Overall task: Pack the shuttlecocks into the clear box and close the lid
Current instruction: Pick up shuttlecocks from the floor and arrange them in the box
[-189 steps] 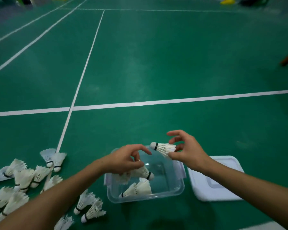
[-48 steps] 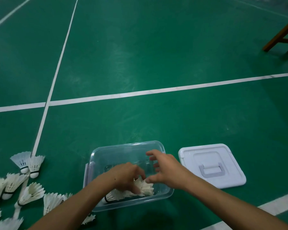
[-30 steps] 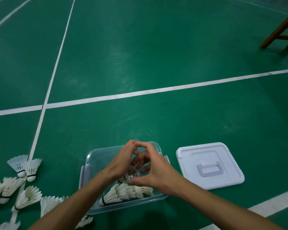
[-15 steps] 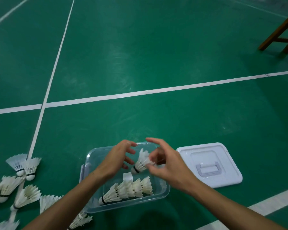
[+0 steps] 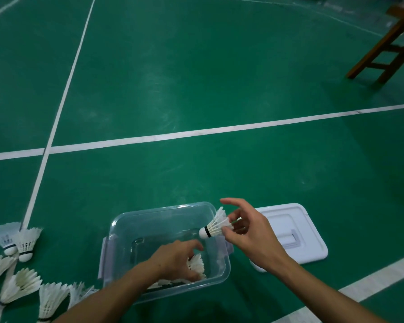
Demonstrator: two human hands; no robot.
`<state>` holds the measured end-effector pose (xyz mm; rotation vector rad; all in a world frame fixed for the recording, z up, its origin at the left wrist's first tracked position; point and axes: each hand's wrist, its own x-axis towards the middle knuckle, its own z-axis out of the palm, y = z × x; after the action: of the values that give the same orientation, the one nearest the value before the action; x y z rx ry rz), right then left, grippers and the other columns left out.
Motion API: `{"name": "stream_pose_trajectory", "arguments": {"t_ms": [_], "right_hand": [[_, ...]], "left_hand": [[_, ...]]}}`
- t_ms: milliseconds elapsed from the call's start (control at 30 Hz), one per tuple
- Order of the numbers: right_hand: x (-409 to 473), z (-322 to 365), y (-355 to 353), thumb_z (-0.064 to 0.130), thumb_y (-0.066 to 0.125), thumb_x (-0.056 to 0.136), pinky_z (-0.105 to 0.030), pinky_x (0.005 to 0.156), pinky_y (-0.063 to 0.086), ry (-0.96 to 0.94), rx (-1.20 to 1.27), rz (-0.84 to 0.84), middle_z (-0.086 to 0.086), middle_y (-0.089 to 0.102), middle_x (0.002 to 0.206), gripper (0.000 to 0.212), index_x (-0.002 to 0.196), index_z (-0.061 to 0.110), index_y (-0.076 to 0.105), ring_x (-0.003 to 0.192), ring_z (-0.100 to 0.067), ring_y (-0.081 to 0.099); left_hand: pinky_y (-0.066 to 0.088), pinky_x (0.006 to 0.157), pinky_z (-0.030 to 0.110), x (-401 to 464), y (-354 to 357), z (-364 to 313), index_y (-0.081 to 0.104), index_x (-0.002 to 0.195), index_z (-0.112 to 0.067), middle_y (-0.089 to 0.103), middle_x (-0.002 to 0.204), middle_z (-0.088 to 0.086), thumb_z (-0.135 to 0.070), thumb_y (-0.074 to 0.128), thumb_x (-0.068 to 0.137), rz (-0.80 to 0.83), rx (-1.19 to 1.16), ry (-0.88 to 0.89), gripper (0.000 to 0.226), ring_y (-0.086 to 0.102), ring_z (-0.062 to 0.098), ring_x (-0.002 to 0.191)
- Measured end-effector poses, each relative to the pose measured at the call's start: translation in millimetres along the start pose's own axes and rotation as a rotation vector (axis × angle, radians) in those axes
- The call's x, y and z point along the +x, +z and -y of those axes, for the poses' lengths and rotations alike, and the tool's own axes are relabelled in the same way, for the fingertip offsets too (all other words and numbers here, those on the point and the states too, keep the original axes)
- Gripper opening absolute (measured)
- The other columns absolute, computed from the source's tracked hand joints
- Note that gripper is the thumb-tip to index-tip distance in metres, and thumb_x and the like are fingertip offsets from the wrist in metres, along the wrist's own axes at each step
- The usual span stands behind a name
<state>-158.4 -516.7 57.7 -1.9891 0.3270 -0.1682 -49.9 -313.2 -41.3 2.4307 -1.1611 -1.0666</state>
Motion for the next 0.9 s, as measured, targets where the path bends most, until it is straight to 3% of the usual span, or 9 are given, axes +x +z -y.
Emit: {"name": "stream_pose_trajectory", "arguments": {"t_ms": [100, 200, 367, 600, 800, 900], "right_hand": [[-2, 1, 1, 0.006, 0.077, 0.085, -0.03, 0.074, 0.059, -0.006, -0.048, 0.014, 0.006, 0.066, 0.091, 0.06, 0.131, 0.043, 0.063, 0.07, -0.009, 0.066], [-6, 2, 6, 0.007, 0.076, 0.085, -0.033, 0.073, 0.061, -0.005, -0.089, 0.061, 0.01, 0.066, 0.091, 0.06, 0.132, 0.042, 0.06, 0.07, -0.012, 0.068], [-9, 5, 29, 0.009, 0.075, 0.085, -0.037, 0.076, 0.06, -0.038, -0.131, 0.151, 0.012, 0.066, 0.091, 0.059, 0.133, 0.038, 0.059, 0.072, -0.012, 0.067], [-14, 3, 71, 0.013, 0.076, 0.089, -0.029, 0.075, 0.06, -0.008, -0.136, 0.317, 0.006, 0.062, 0.094, 0.057, 0.136, 0.037, 0.055, 0.08, -0.016, 0.067], [-14, -1, 79, 0.014, 0.077, 0.092, -0.023, 0.069, 0.056, 0.103, -0.204, 0.37, 0.002, 0.062, 0.1, 0.054, 0.13, 0.035, 0.046, 0.083, -0.018, 0.07], [-11, 3, 74, 0.019, 0.081, 0.09, -0.021, 0.072, 0.055, 0.132, -0.265, 0.455, 0.006, 0.062, 0.095, 0.069, 0.145, 0.031, 0.041, 0.078, -0.009, 0.064]], "left_hand": [[0.054, 0.092, 0.037, -8, -8, 10, 0.052, 0.132, -0.046, 0.063, 0.117, -0.017, -0.058, 0.082, 0.072, -0.038, -0.13, 0.013, 0.068, 0.062, 0.012, 0.103], [0.055, 0.085, 0.031, -23, -24, 20, 0.055, 0.122, -0.047, 0.063, 0.108, -0.021, -0.052, 0.084, 0.072, -0.103, -0.204, 0.03, 0.058, 0.064, 0.008, 0.095], [0.056, 0.091, 0.029, -55, -45, 33, 0.059, 0.131, -0.042, 0.064, 0.113, -0.018, -0.046, 0.086, 0.077, -0.207, -0.281, 0.066, 0.06, 0.065, 0.002, 0.1], [0.058, 0.089, 0.031, -69, -46, 35, 0.046, 0.142, -0.059, 0.063, 0.116, -0.019, -0.05, 0.085, 0.077, -0.228, -0.278, 0.105, 0.077, 0.068, 0.005, 0.093], [0.047, 0.112, 0.031, -56, -37, 35, 0.047, 0.149, -0.053, 0.056, 0.148, -0.024, -0.061, 0.078, 0.079, -0.149, -0.271, 0.139, 0.077, 0.054, -0.006, 0.13], [0.046, 0.111, 0.033, -45, -27, 29, 0.052, 0.143, -0.053, 0.055, 0.149, -0.025, -0.063, 0.074, 0.086, -0.098, -0.218, 0.166, 0.062, 0.053, -0.004, 0.131]]}}
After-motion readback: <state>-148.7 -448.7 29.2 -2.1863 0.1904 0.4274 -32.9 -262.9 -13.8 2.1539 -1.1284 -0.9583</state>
